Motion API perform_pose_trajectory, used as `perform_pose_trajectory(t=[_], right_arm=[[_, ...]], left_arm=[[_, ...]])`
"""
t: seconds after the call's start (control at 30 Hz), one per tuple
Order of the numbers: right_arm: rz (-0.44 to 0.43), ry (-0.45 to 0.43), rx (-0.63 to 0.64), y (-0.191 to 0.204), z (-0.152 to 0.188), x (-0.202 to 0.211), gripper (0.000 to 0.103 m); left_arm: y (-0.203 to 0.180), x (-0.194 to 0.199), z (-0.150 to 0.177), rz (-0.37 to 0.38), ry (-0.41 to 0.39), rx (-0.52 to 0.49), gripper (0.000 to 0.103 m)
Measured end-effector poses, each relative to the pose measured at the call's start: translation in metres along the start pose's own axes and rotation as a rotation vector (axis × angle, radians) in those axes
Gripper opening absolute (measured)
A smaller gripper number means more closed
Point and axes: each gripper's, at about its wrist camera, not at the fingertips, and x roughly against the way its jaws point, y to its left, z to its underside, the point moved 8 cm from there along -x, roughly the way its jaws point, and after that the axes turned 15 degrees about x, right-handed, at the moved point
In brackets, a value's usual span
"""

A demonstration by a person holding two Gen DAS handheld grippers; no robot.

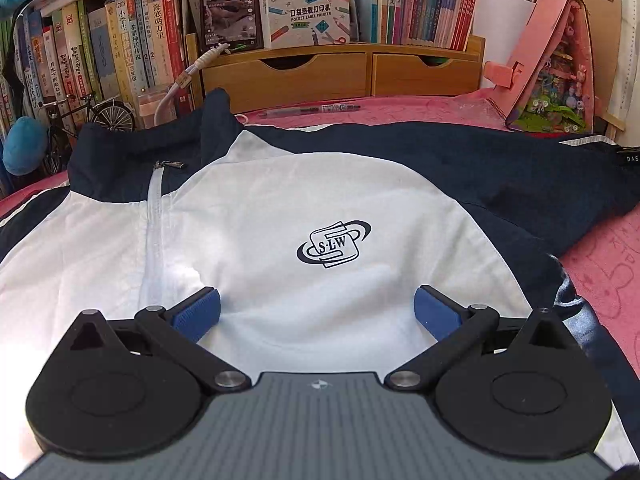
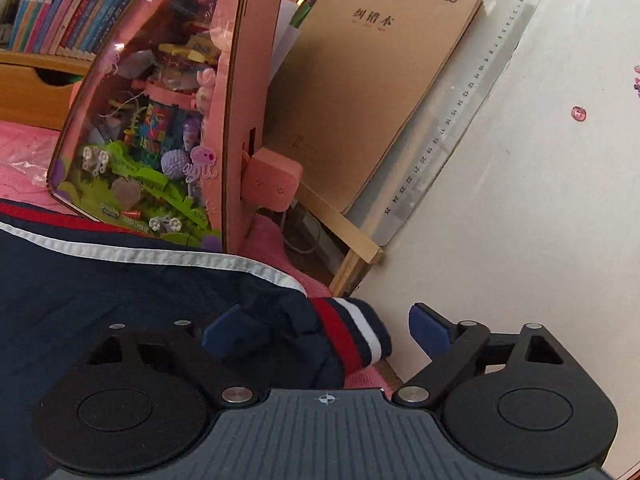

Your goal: Fold clothes

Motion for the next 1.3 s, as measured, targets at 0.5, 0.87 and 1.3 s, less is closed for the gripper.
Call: perform_pose_trajectory(t=[0.5,0.87,1.3], right_arm=[[-1.217,-0.386,0.084,0.208,-0.072,0.256,0.098],[-0.718,-0.143,0.066,0.165,-0.028,0.132,0.102],[-0.624,-0.114,-0.091,0.123,-0.061,0.111,0.093]], left_arm=[[0.078,0.101,0.019,-0.002,-0.056,0.072,0.103],[0.168,0.113,0.046,-0.169,-0.051,0.198,0.103],[0.169,0.113,0.046,-0.176,-0.056,0.194,0.103]])
